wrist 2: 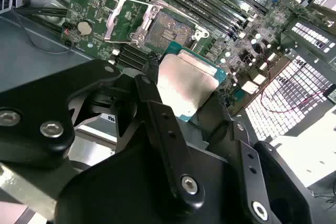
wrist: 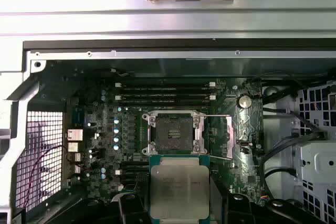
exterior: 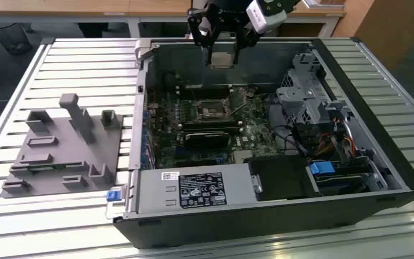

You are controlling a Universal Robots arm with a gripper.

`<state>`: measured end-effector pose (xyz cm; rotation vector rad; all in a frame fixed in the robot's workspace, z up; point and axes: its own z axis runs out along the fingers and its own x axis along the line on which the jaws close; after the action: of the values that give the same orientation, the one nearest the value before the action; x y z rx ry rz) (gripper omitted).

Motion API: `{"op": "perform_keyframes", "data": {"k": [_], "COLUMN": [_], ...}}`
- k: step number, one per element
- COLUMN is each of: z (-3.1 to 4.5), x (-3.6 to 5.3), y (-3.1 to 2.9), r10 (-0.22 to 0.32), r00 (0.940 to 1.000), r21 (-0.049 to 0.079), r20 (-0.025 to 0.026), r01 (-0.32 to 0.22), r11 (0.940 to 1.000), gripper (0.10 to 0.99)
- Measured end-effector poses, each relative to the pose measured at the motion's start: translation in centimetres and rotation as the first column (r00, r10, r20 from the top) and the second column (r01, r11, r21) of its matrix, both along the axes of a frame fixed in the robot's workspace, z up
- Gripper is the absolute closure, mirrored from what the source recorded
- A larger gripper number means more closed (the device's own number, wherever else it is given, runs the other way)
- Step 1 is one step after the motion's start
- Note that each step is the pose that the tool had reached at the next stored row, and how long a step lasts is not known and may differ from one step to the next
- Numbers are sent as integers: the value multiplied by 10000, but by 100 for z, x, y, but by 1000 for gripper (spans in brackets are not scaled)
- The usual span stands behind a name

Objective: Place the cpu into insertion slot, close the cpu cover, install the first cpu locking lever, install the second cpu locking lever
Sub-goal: 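Place the cpu into insertion slot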

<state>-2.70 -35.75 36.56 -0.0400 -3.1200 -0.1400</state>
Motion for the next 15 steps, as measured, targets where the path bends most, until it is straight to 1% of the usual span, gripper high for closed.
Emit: {"op": "perform_keyframes", "data": {"k": [15], "z": [0], "x": [0], "y": [0], "r10": [-98], "r00": [10000], "r21": [0], "r20": [0], "r01": [98], "r11": [10000], "gripper": [545]}}
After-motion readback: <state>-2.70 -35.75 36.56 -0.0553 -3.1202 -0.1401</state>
